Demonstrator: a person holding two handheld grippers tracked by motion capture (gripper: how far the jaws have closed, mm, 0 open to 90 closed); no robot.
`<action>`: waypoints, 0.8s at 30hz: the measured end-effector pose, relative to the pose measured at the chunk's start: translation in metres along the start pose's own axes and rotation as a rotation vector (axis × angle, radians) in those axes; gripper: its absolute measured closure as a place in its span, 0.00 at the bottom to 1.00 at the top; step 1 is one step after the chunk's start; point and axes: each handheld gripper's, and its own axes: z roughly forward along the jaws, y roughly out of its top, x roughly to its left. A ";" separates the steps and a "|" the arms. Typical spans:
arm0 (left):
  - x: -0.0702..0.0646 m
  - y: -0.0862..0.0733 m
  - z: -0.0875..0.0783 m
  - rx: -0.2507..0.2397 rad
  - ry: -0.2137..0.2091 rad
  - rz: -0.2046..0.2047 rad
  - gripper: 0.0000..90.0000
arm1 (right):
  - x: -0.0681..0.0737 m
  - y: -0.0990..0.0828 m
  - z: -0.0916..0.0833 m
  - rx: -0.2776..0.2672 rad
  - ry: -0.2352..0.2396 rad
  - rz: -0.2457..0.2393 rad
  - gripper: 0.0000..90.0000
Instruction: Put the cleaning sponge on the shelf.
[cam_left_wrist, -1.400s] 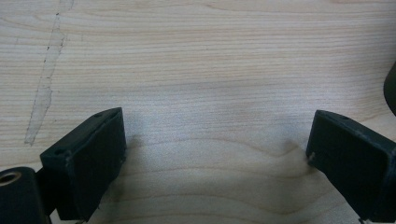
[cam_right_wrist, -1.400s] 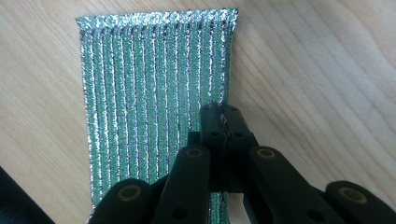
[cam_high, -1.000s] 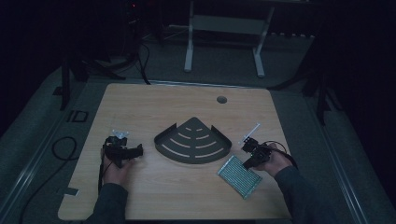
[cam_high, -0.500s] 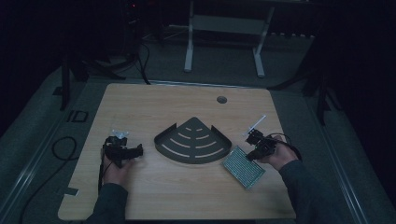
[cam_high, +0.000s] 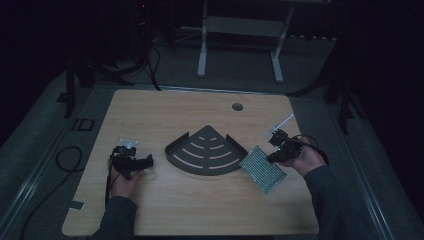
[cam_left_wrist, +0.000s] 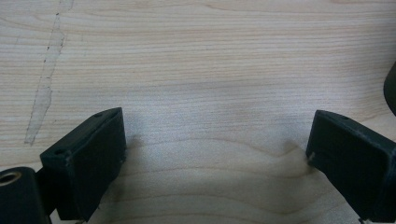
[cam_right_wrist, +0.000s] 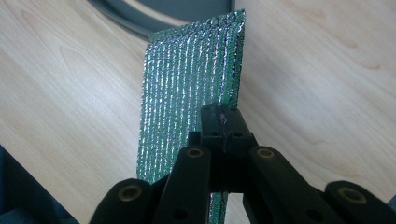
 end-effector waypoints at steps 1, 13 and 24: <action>0.000 0.000 0.000 -0.002 0.000 -0.002 0.06 | -0.001 0.002 -0.004 -0.014 -0.004 0.001 1.00; 0.000 0.000 0.000 -0.001 0.001 0.000 0.06 | -0.005 0.015 -0.019 -0.071 -0.011 0.005 1.00; 0.000 0.000 0.000 0.000 0.001 0.000 0.06 | -0.007 0.026 -0.025 -0.098 -0.011 0.010 1.00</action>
